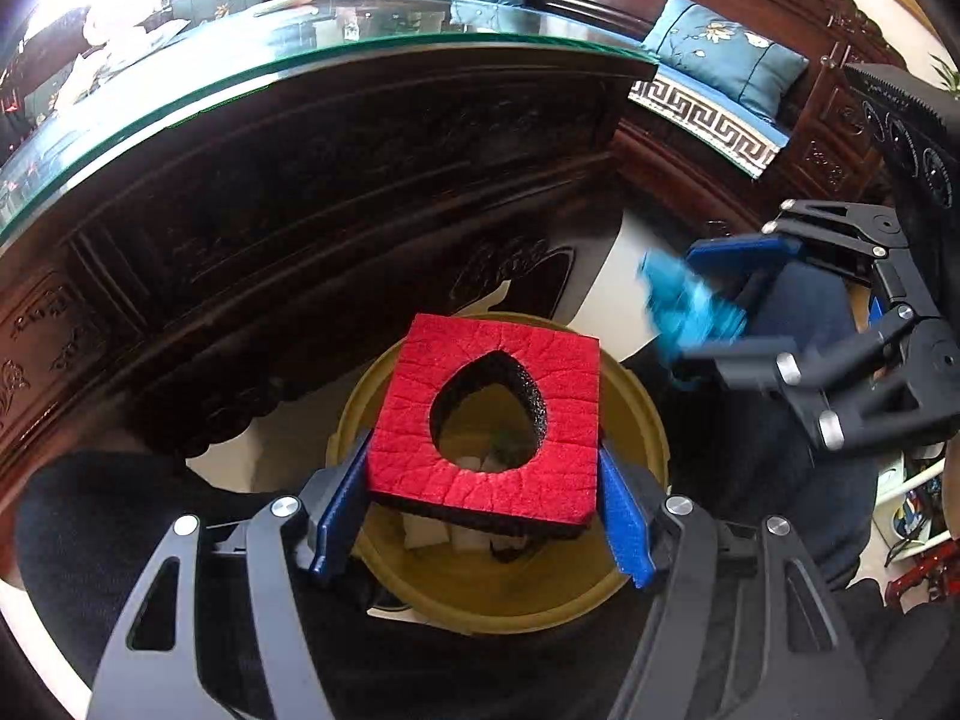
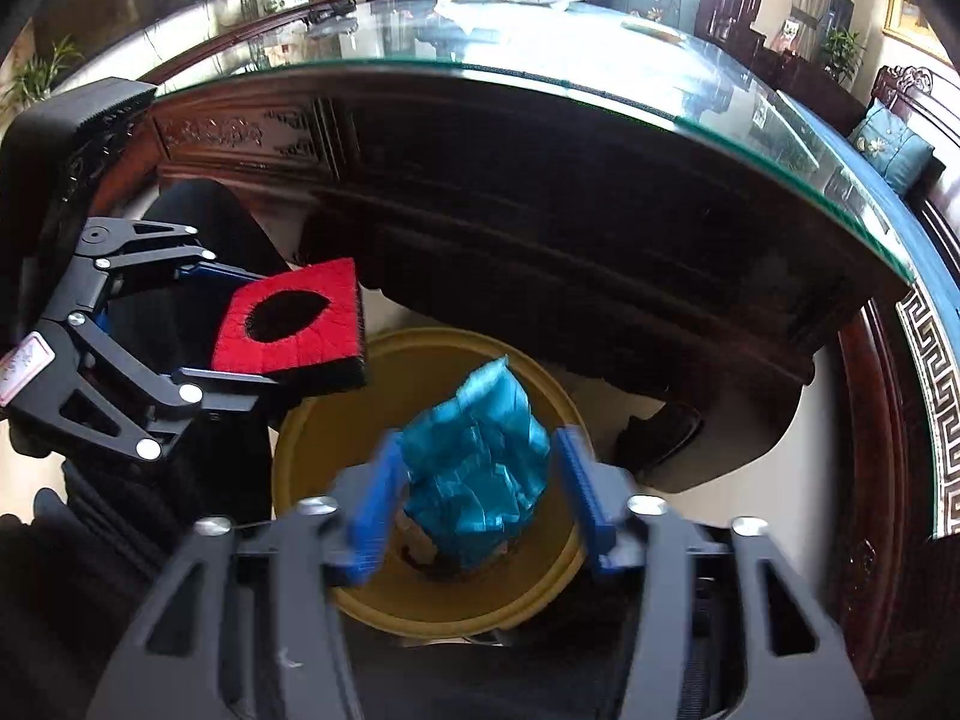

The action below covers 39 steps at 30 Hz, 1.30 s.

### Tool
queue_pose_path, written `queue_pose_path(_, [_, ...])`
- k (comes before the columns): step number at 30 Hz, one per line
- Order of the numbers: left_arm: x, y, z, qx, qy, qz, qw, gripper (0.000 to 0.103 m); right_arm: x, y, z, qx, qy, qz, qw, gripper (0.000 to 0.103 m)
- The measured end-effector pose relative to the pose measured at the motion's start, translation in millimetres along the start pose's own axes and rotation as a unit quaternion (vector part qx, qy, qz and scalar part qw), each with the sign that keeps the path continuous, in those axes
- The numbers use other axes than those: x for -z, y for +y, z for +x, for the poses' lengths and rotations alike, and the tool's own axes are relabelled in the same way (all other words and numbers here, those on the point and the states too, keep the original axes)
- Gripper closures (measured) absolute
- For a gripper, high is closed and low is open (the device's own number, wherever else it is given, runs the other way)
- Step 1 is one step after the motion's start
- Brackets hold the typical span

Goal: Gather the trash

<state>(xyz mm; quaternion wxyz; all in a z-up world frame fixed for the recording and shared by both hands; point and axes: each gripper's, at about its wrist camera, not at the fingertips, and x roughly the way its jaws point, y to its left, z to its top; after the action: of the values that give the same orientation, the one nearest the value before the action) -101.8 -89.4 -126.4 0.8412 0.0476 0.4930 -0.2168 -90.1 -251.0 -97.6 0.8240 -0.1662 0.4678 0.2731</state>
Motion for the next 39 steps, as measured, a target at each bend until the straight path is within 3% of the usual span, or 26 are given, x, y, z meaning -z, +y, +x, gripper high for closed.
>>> queue_pose_path(10, [-6.6,-1.1,17.1,-0.001,0.021,0.001,0.9998,0.035,-4.9,-9.3,7.3,0.006,-0.002,-0.001,1.000,0.025])
queue_pose_path(23, [-22.5,-30.0,67.3,0.026,0.062,0.024,0.9974,0.035,20.1,-37.4,4.0,0.012,0.002,0.033,0.999,0.025])
queue_pose_path(26, [-22.1,-34.8,77.7,0.029,0.078,0.032,0.9960,0.030,23.5,-45.1,7.9,0.004,0.005,0.045,0.999,0.023])
queue_pose_path(28, [-21.6,-35.4,81.9,0.033,0.083,0.027,0.9956,0.019,25.6,-50.8,9.6,0.004,0.006,0.057,0.998,0.023])
queue_pose_path(39, [-15.6,-31.3,88.9,0.036,0.096,0.012,0.9947,0.018,26.0,-54.1,19.3,-0.003,0.019,0.059,0.998,0.022])
